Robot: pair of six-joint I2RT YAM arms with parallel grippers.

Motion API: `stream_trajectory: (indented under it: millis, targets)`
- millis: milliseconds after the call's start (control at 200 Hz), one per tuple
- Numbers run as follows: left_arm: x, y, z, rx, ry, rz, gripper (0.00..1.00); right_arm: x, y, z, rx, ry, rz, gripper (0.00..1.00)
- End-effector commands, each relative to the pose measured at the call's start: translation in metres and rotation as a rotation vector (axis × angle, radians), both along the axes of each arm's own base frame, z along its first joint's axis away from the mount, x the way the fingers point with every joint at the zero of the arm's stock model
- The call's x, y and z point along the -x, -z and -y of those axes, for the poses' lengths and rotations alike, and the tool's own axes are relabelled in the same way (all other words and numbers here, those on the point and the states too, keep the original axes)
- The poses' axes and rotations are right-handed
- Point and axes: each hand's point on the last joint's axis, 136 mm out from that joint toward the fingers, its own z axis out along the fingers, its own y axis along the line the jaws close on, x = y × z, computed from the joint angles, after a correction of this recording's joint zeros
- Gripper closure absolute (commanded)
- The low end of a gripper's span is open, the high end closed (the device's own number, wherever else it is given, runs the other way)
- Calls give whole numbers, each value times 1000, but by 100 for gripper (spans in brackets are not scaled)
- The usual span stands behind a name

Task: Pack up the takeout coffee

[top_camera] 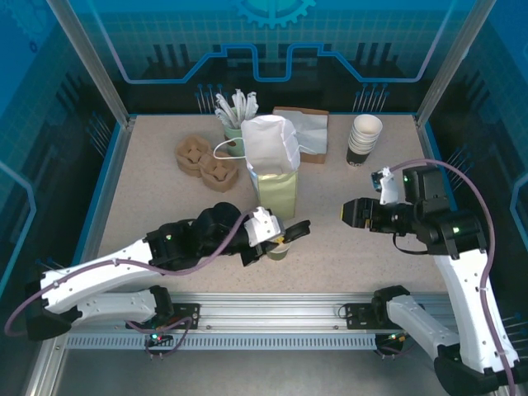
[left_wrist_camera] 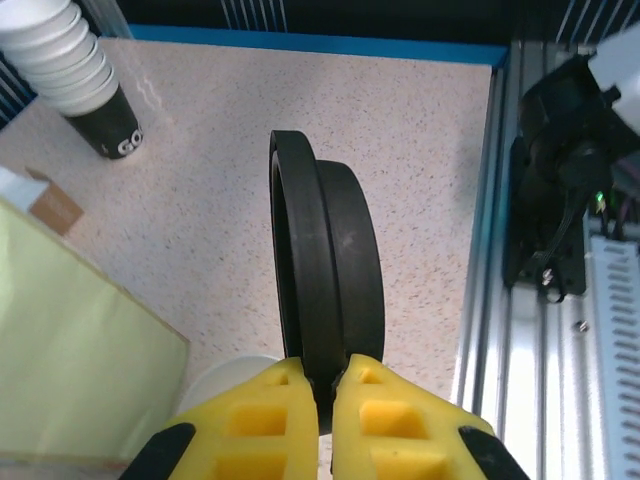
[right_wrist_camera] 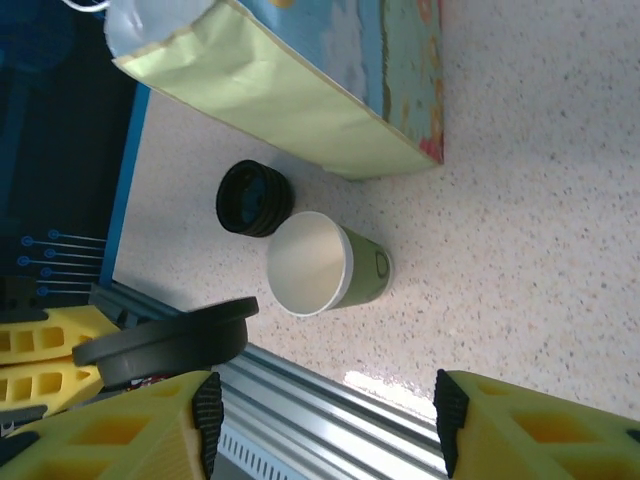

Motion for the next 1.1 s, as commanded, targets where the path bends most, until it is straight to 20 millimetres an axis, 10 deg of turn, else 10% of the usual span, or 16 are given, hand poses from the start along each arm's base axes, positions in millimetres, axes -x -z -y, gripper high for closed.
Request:
stream_trajectory:
  millis: [0,715,1091]
  targets:
    - [10,8,-8,71,-68,-222,95,-4,0,-8,-72,-22,40,42]
    - [-2,47,-30,314,-316,-919,94,0,88,-40,-283,-70,-123,43]
    - [-27,59,-31,463,-368,-1086,95,-13,98,-61,-300,-107,-119,41]
